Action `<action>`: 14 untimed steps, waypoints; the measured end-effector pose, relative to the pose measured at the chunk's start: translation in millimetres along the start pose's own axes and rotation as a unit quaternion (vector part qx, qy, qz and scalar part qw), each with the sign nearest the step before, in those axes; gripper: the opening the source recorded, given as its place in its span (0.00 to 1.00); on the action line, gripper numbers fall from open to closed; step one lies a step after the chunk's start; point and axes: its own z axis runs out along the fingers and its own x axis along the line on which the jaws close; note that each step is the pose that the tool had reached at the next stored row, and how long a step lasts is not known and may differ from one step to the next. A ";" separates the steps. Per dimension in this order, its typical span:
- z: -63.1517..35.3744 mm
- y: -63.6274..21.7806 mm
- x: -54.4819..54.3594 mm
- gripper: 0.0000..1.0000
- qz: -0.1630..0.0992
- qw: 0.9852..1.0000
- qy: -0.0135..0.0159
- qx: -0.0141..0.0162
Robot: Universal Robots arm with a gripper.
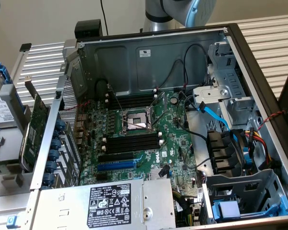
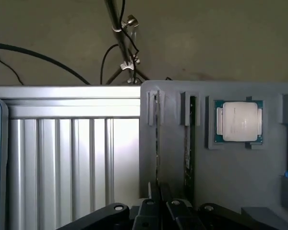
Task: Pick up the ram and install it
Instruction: 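Pick up the ram and move it above insertion slot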
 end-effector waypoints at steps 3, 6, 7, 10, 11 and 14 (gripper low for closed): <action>-13.7 0.0 -0.3 0.12 0.000 1.000 0.000 0.000; -27.4 -2.5 -0.5 0.12 0.000 1.000 0.000 0.000; -32.0 -4.6 -0.6 0.12 0.000 1.000 0.000 0.000; -45.5 -13.7 -0.4 0.12 0.000 1.000 0.000 0.000; -50.2 -17.5 -0.2 0.12 0.000 1.000 0.000 0.000; -63.8 -28.9 0.5 0.12 0.000 1.000 0.000 0.000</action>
